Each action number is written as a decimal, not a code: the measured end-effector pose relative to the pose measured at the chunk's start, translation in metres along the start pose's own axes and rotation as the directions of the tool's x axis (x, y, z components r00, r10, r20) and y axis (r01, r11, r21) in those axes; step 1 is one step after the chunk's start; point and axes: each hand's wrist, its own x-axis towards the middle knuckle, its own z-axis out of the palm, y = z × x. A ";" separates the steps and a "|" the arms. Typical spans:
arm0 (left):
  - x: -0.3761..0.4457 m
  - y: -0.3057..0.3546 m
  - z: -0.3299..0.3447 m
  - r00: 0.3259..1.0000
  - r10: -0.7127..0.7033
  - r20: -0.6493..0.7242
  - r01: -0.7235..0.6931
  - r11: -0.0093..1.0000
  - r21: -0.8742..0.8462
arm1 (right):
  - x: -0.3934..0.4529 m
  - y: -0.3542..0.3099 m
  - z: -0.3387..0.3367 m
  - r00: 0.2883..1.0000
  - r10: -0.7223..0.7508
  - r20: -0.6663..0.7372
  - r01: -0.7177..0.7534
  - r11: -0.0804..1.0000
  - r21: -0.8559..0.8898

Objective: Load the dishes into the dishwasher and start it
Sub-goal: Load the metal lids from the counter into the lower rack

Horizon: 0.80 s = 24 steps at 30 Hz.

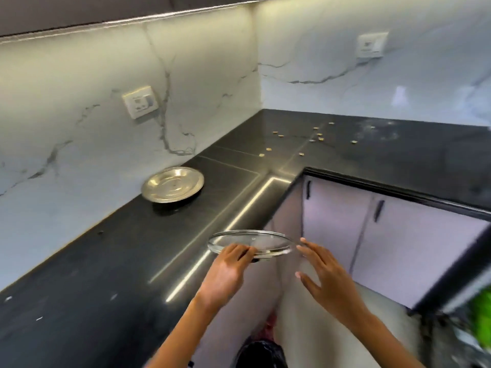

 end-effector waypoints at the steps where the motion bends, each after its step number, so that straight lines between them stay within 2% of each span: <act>1: 0.013 0.024 0.010 0.998 0.070 0.005 -0.070 0.997 -0.036 | -0.016 0.013 -0.020 1.000 0.007 -0.006 -0.007 1.000 -0.022; 4: 0.058 0.114 0.047 0.948 0.318 0.022 -0.311 0.939 -0.149 | -0.083 0.057 -0.083 0.992 0.126 -0.025 -0.128 0.985 -0.115; 7: 0.092 0.204 0.085 0.867 0.498 0.031 -0.476 0.843 -0.252 | -0.153 0.094 -0.134 0.964 0.243 -0.106 -0.260 0.945 -0.200; 11: 0.118 0.317 0.142 0.745 0.667 -0.015 -0.609 0.670 -0.425 | -0.249 0.126 -0.194 0.839 0.446 -0.311 -0.523 0.818 -0.238; 13: 0.128 0.369 0.169 0.661 0.750 -0.023 -0.659 0.566 -0.496 | -0.296 0.135 -0.216 0.750 0.530 -0.396 -0.652 0.693 -0.308; 15: 0.134 0.415 0.195 0.572 0.819 -0.033 -0.703 0.470 -0.533 | -0.337 0.143 -0.229 0.639 0.622 -0.453 -0.766 0.572 -0.294; 17: 0.133 0.455 0.226 0.528 0.845 -0.082 -0.738 0.408 -0.538 | -0.373 0.156 -0.231 0.530 0.695 -0.486 -0.847 0.463 -0.262; 20: 0.124 0.506 0.278 0.567 0.821 -0.071 -0.701 0.436 -0.565 | -0.423 0.190 -0.230 0.329 0.801 -0.500 -0.944 0.277 -0.177; 24: 0.109 0.544 0.371 0.561 0.801 0.210 -0.570 0.557 -0.604 | -0.479 0.254 -0.226 0.036 0.871 -0.491 -0.999 0.027 -0.027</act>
